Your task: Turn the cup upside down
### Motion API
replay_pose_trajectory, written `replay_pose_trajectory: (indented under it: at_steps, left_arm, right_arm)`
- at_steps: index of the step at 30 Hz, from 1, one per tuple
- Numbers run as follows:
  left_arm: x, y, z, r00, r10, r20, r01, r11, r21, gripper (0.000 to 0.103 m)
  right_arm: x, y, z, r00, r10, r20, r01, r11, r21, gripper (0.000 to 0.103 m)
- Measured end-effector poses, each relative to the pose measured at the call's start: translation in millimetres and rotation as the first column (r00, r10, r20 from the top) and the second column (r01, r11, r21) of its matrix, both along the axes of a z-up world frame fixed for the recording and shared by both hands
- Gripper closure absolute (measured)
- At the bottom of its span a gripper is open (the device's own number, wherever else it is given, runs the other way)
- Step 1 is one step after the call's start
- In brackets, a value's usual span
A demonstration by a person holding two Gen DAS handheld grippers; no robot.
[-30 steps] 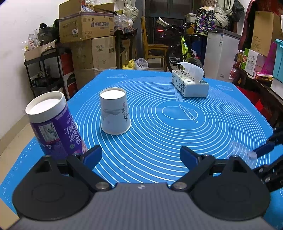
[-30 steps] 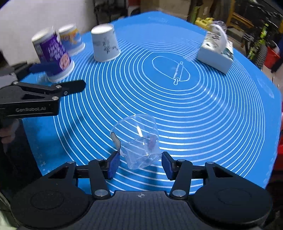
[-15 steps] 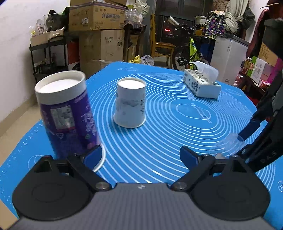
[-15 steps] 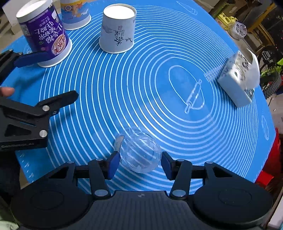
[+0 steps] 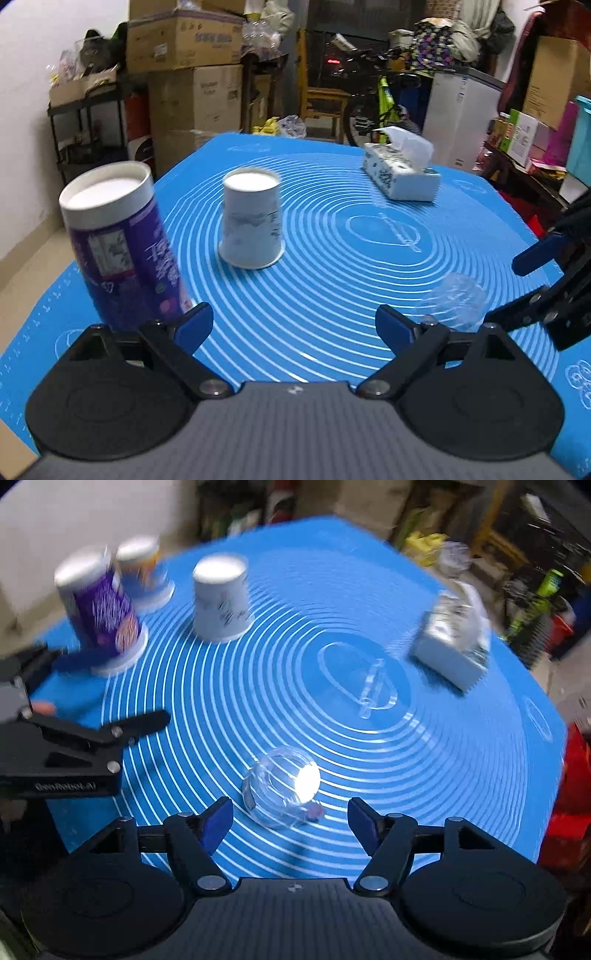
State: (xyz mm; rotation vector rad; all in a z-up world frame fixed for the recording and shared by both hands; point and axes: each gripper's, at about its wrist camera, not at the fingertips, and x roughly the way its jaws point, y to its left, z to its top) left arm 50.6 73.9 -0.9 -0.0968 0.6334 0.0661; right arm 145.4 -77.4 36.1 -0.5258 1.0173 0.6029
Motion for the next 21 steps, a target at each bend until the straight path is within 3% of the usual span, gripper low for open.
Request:
replay_pose_trajectory:
  at_steps: [5,12,21]
  left_arm:
    - [-11,-19,8,0.998,-0.062,0.014,0.062,0.997,0.04,0.009]
    - [-33,-50,14,0.989,-0.141,0.031,0.138,0.986,0.093,0.009]
    - [-66,-76,10,0.98,-0.199,0.028,0.194,0.974,0.119,0.009]
  right_arm:
    - [-43,-47,12,0.986,-0.125,0.108,0.103,0.977,0.184,0.027]
    - [-100,-89,2,0.922,-0.295,0.25,0.205,0.921,0.332,0.027]
    - [-149,-113,-16,0.874,-0.424,0.238,0.288,0.845,0.45,0.026]
